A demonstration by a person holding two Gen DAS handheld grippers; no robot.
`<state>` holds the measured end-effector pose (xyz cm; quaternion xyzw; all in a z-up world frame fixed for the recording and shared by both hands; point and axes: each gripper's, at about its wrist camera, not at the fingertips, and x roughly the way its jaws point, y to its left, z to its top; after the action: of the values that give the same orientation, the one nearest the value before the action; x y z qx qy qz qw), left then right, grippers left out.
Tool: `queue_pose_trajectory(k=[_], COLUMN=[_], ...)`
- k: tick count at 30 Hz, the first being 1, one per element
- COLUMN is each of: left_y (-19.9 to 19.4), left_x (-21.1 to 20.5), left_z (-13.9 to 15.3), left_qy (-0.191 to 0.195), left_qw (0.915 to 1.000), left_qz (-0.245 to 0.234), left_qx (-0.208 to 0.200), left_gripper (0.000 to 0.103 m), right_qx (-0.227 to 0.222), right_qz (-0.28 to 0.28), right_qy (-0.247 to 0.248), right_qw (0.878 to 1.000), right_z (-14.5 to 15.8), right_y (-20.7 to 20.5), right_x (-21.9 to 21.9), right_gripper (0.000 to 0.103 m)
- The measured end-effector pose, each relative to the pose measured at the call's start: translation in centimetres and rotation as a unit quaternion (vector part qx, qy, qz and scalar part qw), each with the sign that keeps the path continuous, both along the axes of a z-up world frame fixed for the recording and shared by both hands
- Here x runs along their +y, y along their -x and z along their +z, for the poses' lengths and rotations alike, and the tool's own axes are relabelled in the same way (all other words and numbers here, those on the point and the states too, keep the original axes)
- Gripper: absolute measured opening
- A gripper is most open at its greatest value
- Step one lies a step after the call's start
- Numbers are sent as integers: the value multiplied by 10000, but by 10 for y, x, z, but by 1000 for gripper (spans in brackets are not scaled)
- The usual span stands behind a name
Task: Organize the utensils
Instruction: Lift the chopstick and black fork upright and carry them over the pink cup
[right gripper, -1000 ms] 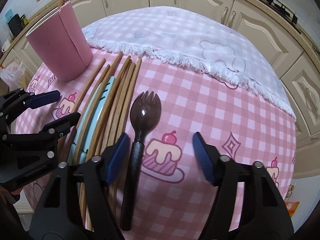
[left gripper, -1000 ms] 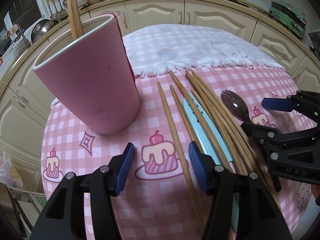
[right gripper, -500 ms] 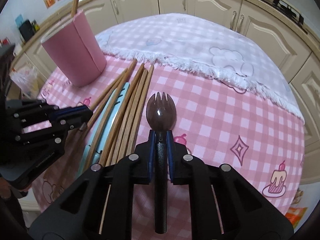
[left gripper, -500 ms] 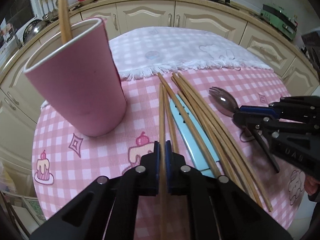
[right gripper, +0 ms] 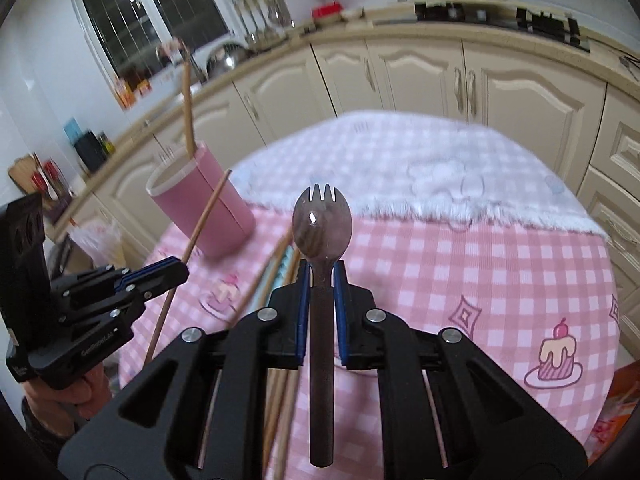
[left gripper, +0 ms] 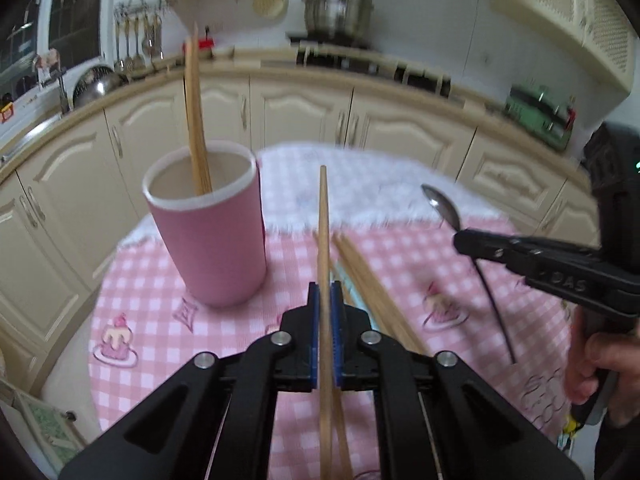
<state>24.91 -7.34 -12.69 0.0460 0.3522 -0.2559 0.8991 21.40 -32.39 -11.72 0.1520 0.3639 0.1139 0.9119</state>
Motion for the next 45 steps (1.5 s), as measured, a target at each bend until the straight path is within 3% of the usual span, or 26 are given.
queue_pose_trajectory(k=[4, 9, 16, 20, 23, 26, 32, 45], left_y=[10, 10, -18, -37, -52, -69, -95, -117], left_x=[19, 45, 73, 79, 77, 72, 67, 67], left_z=[31, 73, 119, 137, 143, 138, 115, 69], left_qy=[442, 985, 1831, 2181, 2254, 2204, 2106, 1966], left_qw=[9972, 9852, 9557, 9364, 9268, 9243, 9270, 9369], left_qz=[179, 541, 1017, 1158, 1258, 1326, 1477, 1565], left_qx=[-582, -1294, -2068, -2492, -2727, -2819, -2730, -2429], left_gripper=[5, 5, 5, 5, 5, 5, 5, 5], right_qx=[-507, -1104, -1791, -2111, -2271, -2312, -2209, -1902], right_qz=[-17, 35, 221, 296, 316, 307, 290, 369], right_qy=[-192, -355, -591, -702, -790, -869, -852, -674], right_qw=[9985, 9932, 9818, 9745, 9701, 9685, 9711, 9787], right_z=[25, 56, 100, 119, 125, 123, 98, 57], right_y=[-1, -10, -46, -70, -92, -110, -138, -146], right_x=[5, 21, 53, 67, 77, 83, 99, 115], right_gripper=[12, 12, 12, 12, 12, 12, 12, 12])
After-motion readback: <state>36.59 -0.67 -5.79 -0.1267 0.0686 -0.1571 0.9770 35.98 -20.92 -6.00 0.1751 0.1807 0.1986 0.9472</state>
